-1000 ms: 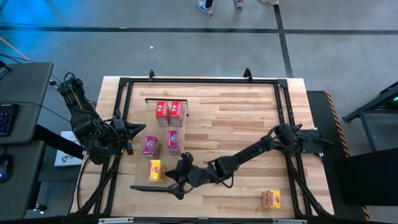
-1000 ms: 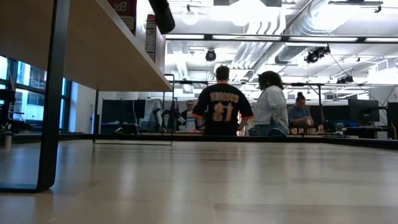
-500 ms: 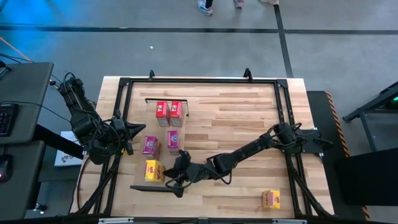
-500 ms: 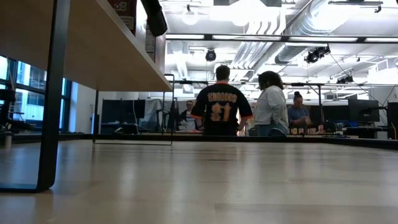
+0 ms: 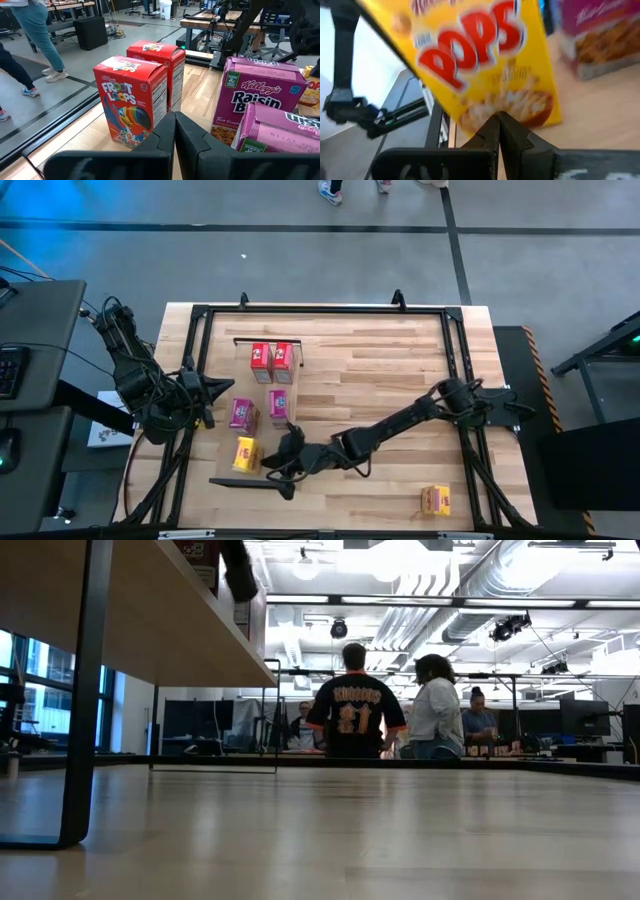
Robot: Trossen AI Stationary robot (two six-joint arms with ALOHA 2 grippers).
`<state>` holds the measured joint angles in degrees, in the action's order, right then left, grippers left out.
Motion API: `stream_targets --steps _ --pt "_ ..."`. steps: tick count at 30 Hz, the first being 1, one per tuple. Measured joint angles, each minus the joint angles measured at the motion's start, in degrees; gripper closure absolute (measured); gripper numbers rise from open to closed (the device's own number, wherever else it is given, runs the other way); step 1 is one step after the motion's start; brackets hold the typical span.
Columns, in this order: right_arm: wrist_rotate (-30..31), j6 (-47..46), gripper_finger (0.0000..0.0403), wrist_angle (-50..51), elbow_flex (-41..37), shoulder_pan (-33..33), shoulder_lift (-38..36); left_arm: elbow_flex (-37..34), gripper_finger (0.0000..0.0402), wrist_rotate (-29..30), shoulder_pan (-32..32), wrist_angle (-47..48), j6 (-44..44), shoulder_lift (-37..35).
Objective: Stack cereal on shelf
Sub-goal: Put the top yellow cereal box on the shelf
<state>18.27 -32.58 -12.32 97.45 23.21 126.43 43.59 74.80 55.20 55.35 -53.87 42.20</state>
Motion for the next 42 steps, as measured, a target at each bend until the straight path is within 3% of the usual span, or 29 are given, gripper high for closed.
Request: stream_targets --steps 16,27,42 --pt "0.1 0.7 0.0403 1.8 1.9 -1.1 0.4 0.0 0.0401 -0.4 0.0 0.0 0.0 0.0" --pt "2.3 0.6 0.0403 -1.1 1.9 -0.9 0.4 0.0 0.0401 0.2 0.0 0.0 0.0 0.0" --pt "0.4 -1.2 0.0403 -5.4 1.9 -0.6 1.5 0.0 0.0401 0.5 0.0 0.0 0.0 0.0"
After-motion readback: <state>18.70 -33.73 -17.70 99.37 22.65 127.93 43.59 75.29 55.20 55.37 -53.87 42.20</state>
